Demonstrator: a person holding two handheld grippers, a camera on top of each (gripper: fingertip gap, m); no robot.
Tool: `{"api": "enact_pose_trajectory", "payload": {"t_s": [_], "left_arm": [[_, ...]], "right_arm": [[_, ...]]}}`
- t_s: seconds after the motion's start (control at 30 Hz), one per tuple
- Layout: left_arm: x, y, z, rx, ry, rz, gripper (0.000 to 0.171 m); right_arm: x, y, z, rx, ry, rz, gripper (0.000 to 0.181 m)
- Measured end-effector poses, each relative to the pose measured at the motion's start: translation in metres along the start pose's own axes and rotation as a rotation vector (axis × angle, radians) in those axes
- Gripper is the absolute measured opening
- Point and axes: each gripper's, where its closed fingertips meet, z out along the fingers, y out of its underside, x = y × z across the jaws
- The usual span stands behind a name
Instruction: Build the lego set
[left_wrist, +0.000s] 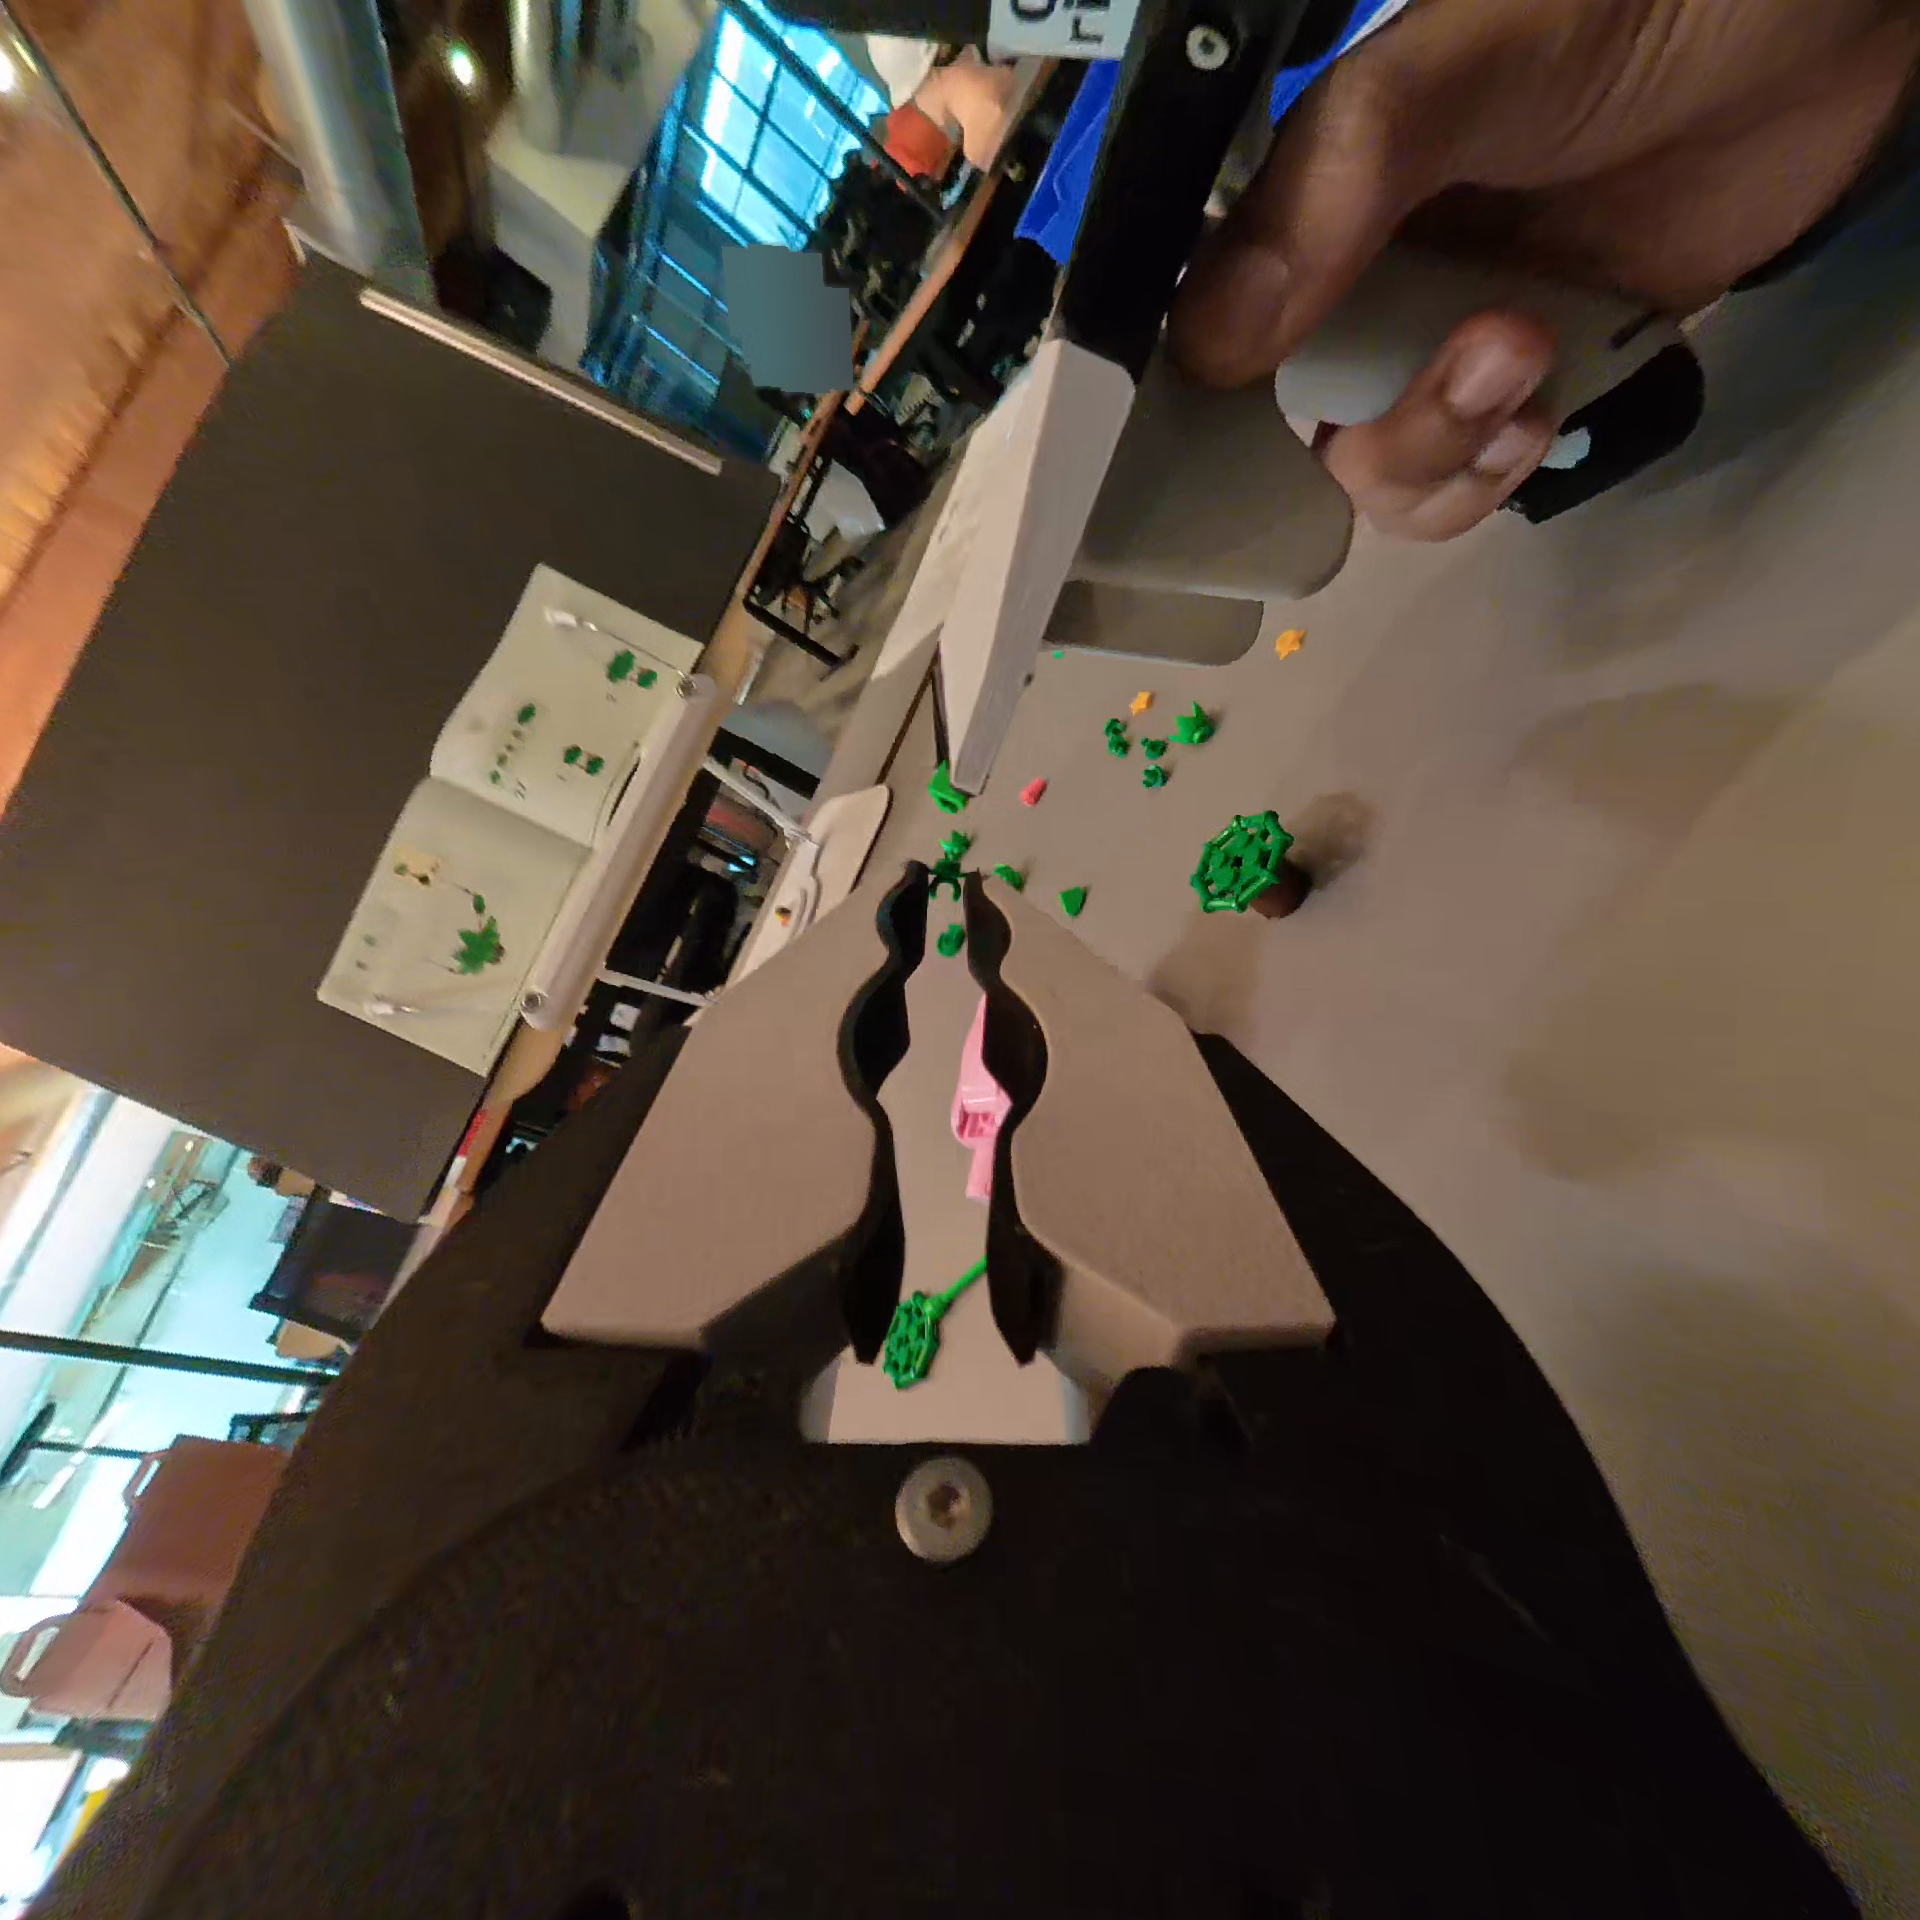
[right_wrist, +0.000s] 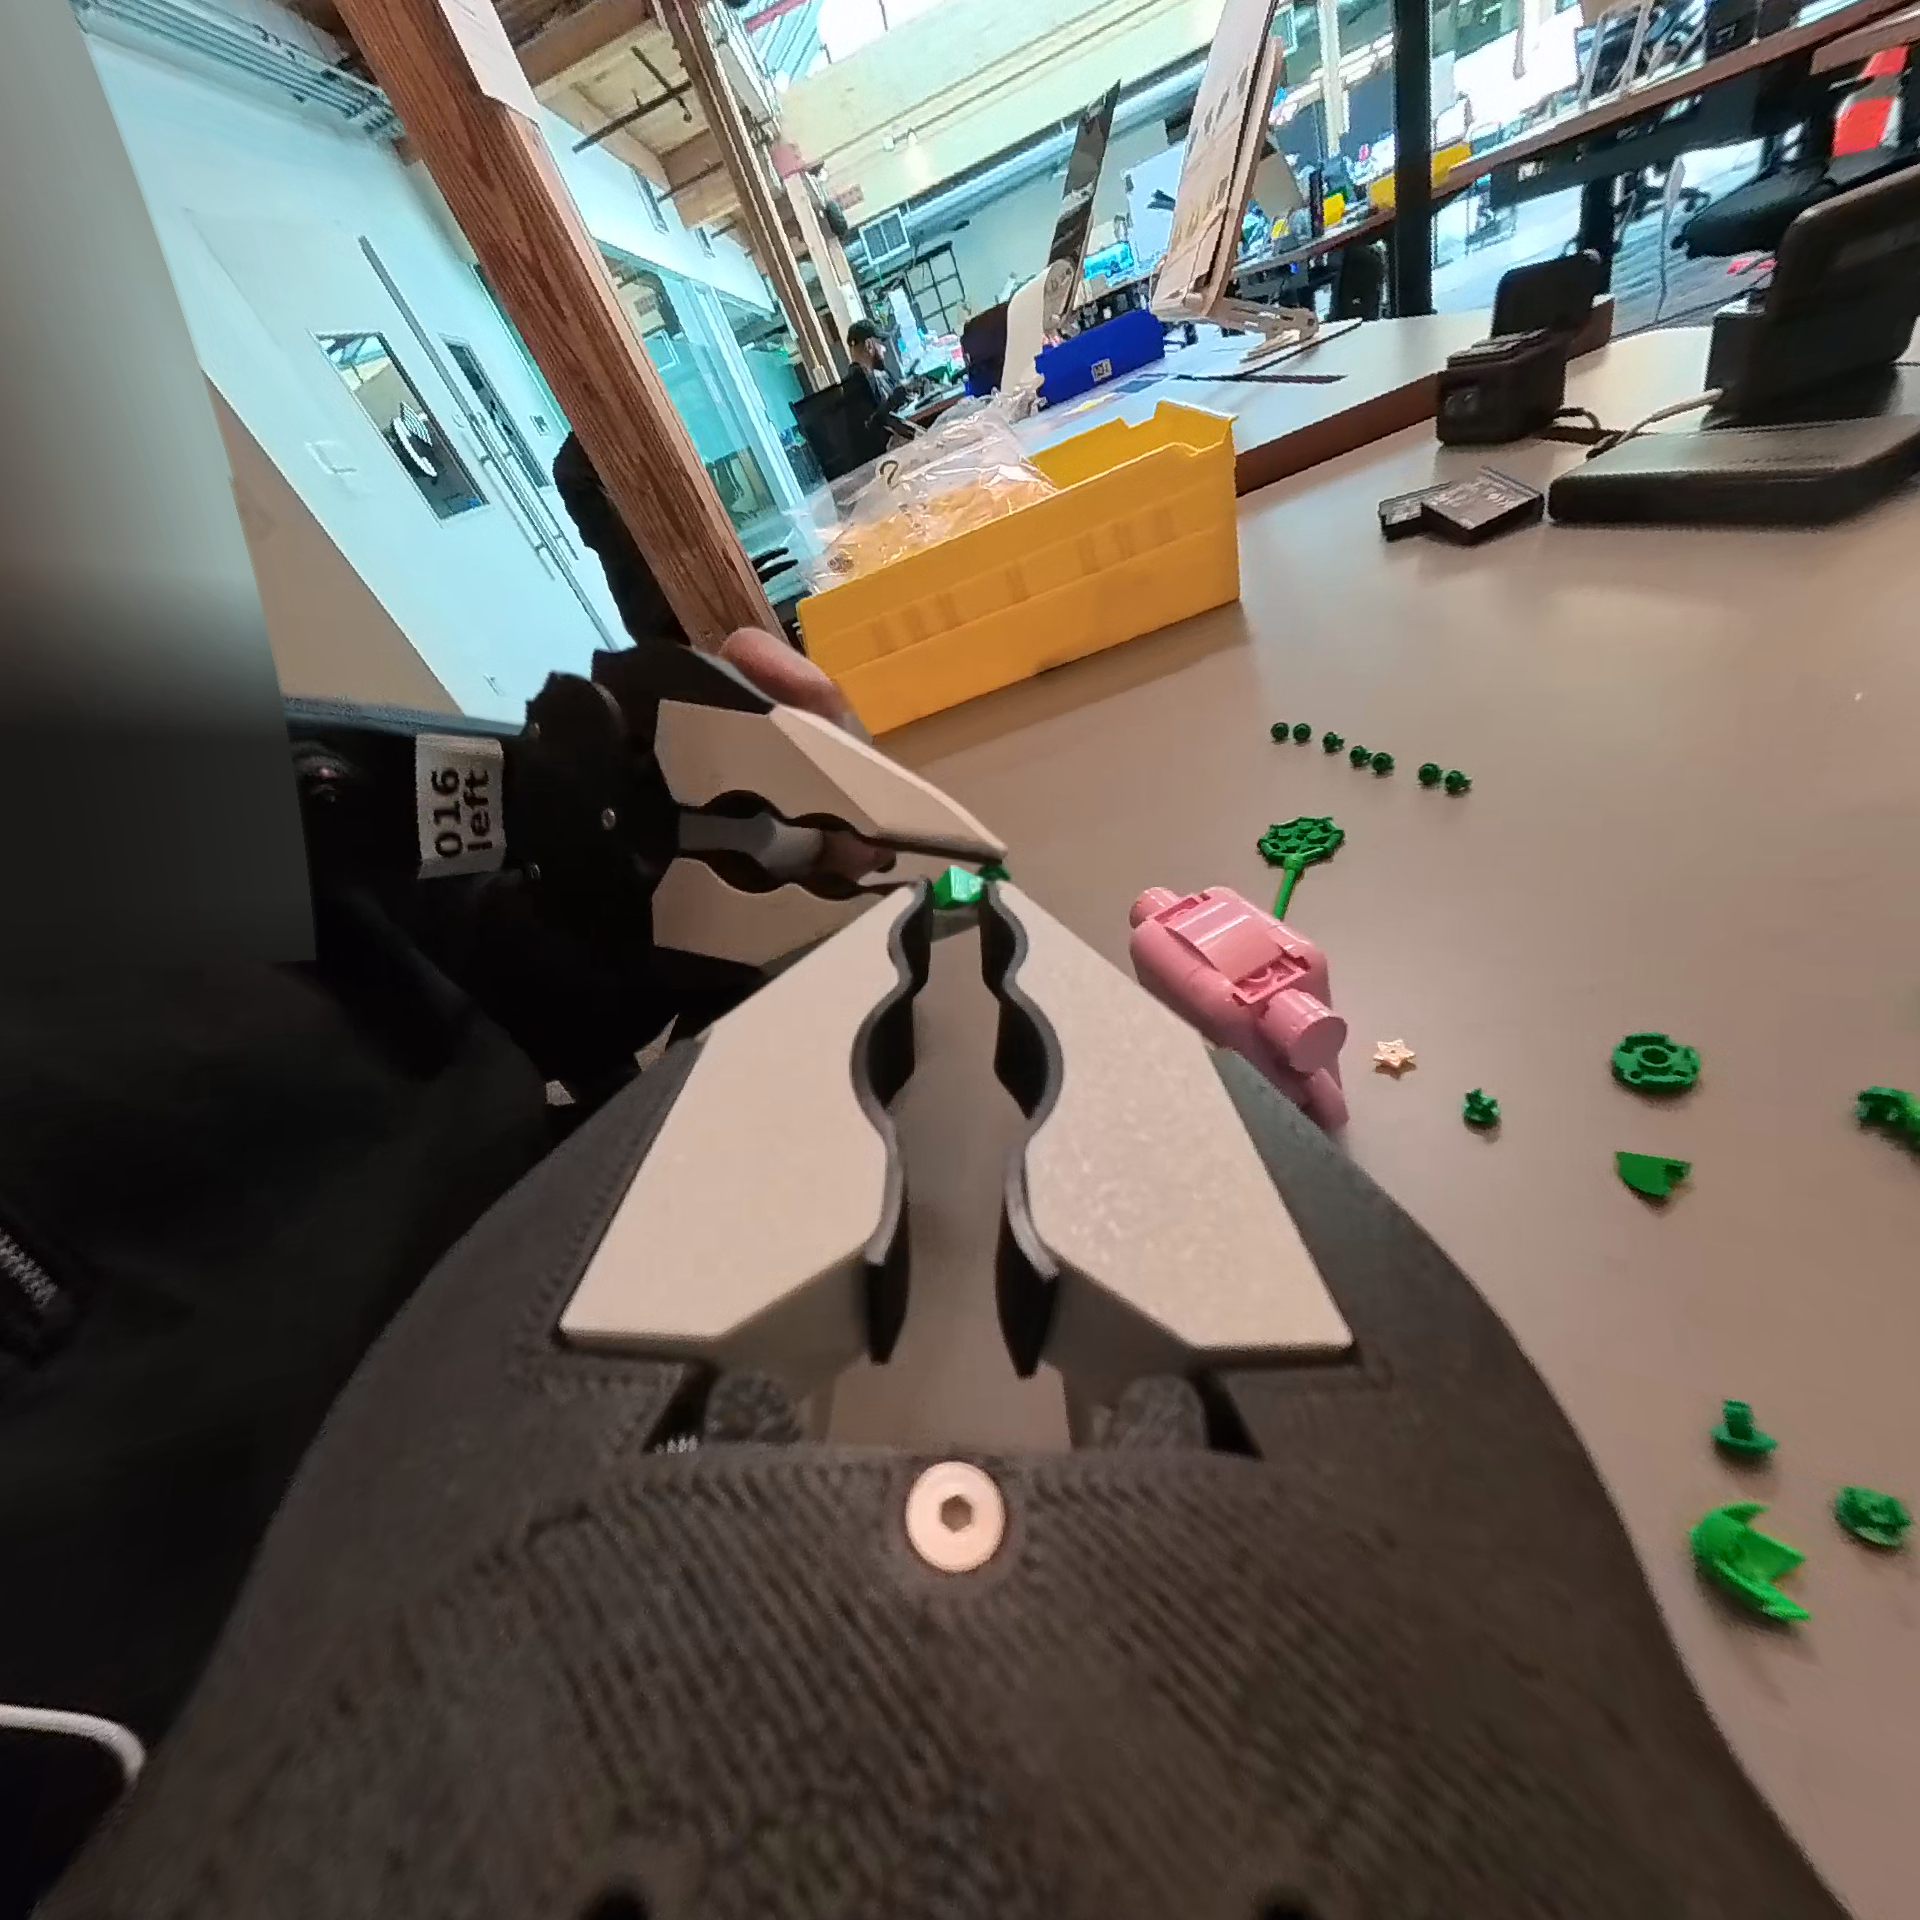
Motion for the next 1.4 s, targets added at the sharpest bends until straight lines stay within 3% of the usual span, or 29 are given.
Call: {"api": "enact_pose_trajectory", "payload": {"t_s": [0.13, 0.3, 0.43, 0.6, 1.03, 1.4], "left_arm": [[-0.001, -0.003, 0.0, 0.029, -0.032, 0.012, 0.004], [-0.003, -0.001, 0.0, 0.031, -0.034, -0.028, 0.004], [-0.005, -0.002, -0.002, 0.045, -0.039, -0.059, 0.004], [-0.004, -0.002, -0.002, 0.054, -0.02, -0.096, 0.003], [0.011, 0.01, 0.006, -0.026, 0.046, -0.066, 0.004], [0.018, 0.011, 0.009, -0.051, 0.049, -0.002, 0.003]], "right_arm": [[0.0, -0.003, -0.001, 0.037, -0.027, 0.042, 0.007], [0.003, -0.02, -0.011, 0.194, -0.199, 0.391, 0.007], [0.012, -0.017, -0.012, 0.204, -0.214, 0.464, 0.007], [0.011, -0.012, -0.008, 0.181, -0.215, 0.445, 0.007], [0.014, 0.018, 0.006, -0.069, 0.006, 0.162, 0.007], [0.019, 0.022, 0.005, -0.104, 0.054, 0.14, 0.007]]}}
